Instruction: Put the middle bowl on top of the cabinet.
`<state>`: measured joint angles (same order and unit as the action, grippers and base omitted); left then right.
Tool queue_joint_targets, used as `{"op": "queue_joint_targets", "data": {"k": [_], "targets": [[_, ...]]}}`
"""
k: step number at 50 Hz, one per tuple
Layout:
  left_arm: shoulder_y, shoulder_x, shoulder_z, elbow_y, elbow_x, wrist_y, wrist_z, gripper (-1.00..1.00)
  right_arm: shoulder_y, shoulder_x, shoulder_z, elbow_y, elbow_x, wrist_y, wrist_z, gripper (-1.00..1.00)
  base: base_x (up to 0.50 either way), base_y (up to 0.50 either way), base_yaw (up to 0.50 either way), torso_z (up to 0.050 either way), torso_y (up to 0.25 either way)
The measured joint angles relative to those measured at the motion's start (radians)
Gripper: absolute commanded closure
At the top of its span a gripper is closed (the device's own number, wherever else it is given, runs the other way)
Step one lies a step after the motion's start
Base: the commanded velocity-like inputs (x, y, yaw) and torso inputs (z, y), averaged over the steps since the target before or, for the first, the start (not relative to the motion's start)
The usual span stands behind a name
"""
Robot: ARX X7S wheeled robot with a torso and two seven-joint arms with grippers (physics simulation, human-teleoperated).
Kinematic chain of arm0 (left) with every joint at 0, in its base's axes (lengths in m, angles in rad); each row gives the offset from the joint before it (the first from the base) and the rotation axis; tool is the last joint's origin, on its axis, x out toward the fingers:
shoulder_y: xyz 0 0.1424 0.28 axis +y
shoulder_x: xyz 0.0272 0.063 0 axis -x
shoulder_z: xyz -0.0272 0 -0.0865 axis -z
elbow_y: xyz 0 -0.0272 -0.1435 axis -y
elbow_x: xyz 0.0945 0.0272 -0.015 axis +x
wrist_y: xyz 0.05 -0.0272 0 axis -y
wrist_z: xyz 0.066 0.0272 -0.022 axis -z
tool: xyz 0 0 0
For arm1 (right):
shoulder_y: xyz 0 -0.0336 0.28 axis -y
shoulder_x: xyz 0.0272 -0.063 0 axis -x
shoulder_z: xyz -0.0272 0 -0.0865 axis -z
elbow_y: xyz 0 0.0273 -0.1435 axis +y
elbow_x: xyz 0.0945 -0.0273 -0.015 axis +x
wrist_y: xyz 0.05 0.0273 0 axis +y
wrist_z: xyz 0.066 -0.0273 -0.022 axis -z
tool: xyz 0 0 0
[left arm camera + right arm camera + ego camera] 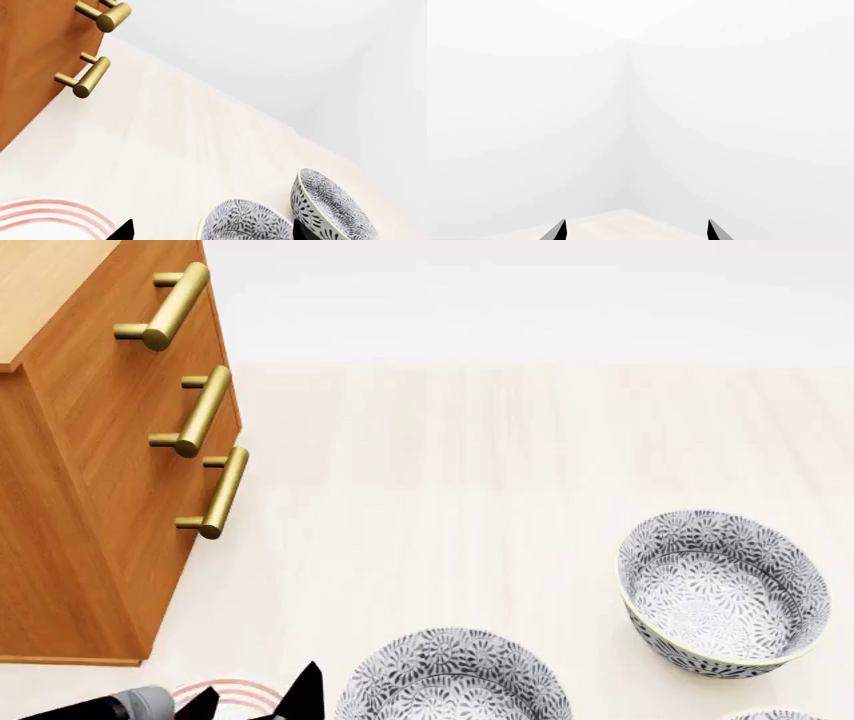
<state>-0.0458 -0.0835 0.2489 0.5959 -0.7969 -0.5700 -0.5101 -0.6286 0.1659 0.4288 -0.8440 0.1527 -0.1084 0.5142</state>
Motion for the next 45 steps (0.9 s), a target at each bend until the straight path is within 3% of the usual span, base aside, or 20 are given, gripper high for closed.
{"op": "queue_joint_targets", "data": {"k": [45], "targets": [[0.023,0.013,0.095,-0.151,-0.077,0.105,0.044,-1.00,-0.013,0.025,0.007,0.004,0.013,-0.003,0.006,-1.00,0.00,0.00,0.00,0.000,0.000]]}}
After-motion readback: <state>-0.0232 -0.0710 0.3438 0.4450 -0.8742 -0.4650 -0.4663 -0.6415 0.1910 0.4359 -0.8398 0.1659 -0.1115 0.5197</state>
